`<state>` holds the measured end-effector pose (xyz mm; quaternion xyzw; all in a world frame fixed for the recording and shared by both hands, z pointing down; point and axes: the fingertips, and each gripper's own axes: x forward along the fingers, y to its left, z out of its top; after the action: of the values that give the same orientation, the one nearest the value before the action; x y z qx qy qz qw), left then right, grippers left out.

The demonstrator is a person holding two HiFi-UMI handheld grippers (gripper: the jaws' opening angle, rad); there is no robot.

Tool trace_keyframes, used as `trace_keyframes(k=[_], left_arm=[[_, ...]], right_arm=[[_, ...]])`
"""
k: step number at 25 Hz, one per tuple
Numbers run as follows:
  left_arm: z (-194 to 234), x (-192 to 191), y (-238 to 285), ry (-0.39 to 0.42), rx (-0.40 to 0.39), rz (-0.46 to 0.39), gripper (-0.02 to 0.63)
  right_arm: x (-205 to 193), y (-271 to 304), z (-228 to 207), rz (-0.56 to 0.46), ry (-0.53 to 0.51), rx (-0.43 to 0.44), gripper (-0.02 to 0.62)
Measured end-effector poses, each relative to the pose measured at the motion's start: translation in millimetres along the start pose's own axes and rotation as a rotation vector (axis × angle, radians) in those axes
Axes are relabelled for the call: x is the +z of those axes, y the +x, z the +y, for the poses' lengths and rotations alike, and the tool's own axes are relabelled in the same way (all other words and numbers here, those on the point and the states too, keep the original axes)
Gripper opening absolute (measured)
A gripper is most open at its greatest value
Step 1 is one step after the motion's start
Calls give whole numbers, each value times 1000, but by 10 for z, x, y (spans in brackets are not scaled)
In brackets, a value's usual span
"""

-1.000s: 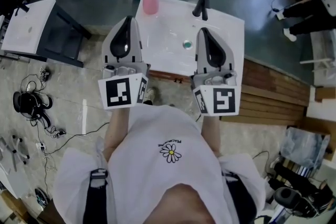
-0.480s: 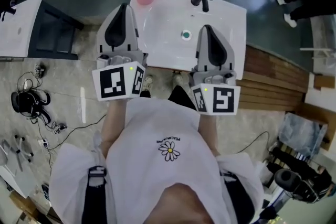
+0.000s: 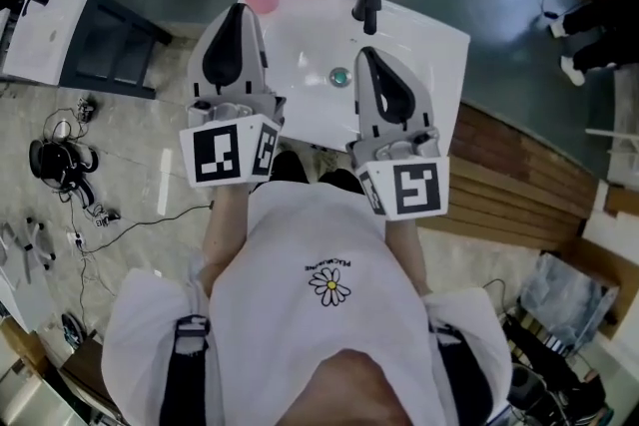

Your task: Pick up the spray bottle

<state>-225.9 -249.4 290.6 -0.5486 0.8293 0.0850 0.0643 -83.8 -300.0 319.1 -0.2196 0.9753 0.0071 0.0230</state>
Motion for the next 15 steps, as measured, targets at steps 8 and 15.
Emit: trace_keyframes(k=[8, 15], left_arm=[[8, -69, 79, 5, 2, 49, 20], [295, -157, 300, -29, 24, 51, 20]], right_arm=[[-11, 203, -145, 26, 1, -4, 29], [-33, 368, -42, 39, -30, -27, 29]])
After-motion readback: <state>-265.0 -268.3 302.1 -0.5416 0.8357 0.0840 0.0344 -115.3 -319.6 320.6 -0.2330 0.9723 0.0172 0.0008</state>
